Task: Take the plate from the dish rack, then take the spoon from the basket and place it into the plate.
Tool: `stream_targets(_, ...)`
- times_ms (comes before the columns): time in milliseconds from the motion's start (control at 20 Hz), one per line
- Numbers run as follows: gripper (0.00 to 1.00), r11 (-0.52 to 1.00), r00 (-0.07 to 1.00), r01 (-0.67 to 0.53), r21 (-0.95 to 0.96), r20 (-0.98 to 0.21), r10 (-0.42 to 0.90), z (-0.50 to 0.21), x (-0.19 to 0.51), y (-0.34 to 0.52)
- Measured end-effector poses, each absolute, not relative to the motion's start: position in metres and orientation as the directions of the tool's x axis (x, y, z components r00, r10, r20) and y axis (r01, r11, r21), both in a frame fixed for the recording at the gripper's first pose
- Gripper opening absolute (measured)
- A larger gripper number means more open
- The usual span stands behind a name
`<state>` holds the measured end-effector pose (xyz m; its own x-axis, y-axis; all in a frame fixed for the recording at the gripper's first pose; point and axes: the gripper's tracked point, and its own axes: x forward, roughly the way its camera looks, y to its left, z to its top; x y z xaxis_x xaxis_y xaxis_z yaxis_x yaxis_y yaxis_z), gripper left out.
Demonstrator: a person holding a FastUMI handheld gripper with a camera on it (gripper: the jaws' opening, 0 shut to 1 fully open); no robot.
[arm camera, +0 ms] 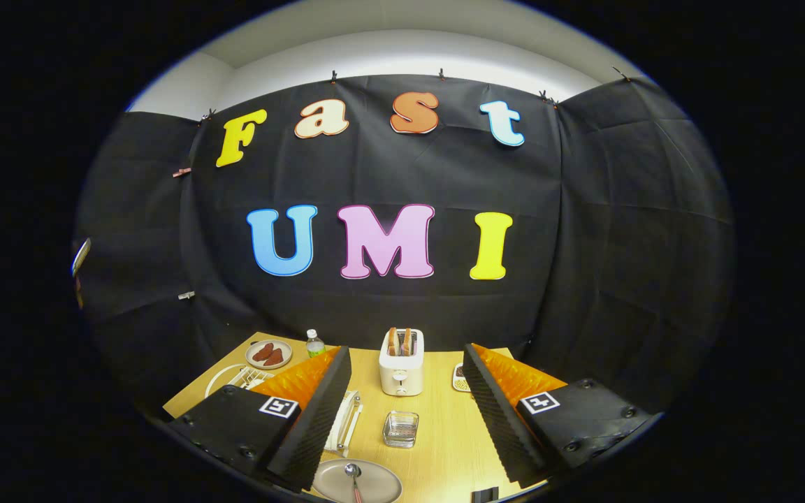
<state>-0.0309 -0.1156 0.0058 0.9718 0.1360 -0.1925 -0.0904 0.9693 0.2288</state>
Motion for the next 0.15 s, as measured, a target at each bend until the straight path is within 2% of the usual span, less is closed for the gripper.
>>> stream_targets(150, 0.99, 0.969, 0.97, -0.096, 0.228, -0.196, 0.143, 0.0045, -0.0283, -0.1179)
